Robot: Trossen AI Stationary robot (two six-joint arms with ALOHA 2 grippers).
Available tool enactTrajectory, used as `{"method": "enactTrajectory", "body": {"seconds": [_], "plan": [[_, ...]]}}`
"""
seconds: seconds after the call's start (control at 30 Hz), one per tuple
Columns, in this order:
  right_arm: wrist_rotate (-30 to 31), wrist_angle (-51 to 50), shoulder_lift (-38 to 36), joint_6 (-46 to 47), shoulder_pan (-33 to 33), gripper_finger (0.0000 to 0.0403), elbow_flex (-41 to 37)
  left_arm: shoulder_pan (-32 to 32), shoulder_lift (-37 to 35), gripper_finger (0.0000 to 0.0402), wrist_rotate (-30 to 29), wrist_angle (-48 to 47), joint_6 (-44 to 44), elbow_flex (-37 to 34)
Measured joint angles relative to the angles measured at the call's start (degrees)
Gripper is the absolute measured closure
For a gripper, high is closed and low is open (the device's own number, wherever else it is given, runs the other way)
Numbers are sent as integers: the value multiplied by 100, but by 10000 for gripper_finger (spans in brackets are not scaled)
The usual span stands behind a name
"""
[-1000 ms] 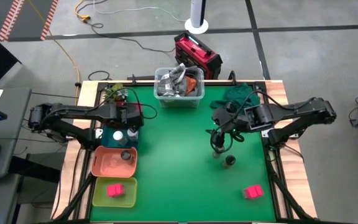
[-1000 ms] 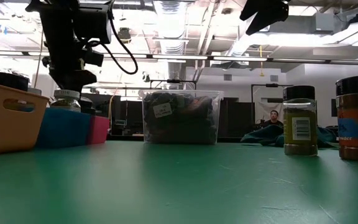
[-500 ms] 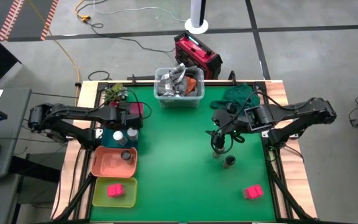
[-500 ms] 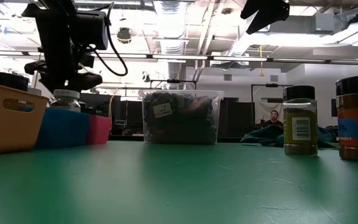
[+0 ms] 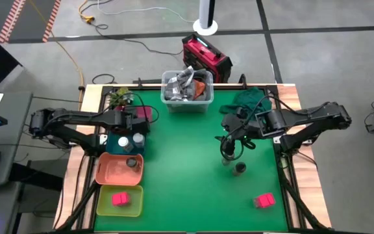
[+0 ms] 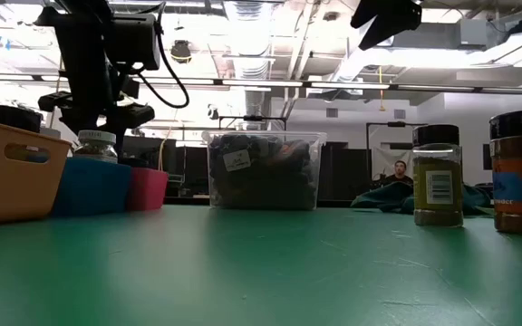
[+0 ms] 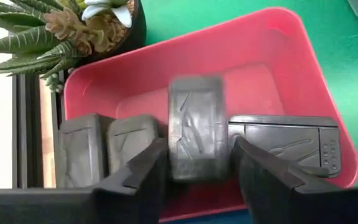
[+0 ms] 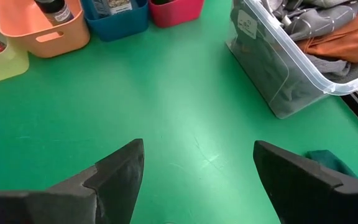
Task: Sort spices by type
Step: Put the black seasoning can into the red bin, then put the top black seasoning bottle into the orange bin
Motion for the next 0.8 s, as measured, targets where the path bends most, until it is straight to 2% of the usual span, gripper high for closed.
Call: {"method": "enactTrajectory", "body": {"seconds": [0.27,0.43,0.67,0.73,0.8], "plan": [[2,0,0,-17,0,75,0,0,11,178,173,-75,225,231],[0,0,0,-17,0,75,0,-42,-9,176,-72,-29,710,618],[1,-2,0,-15,0,75,0,-318,-11,186,-807,-22,1217,1157],[1,-2,0,-17,0,75,0,-393,-15,190,-841,231,1517,1241],[0,-2,0,-17,0,75,0,-496,-15,193,-622,734,1963,1261]]}}
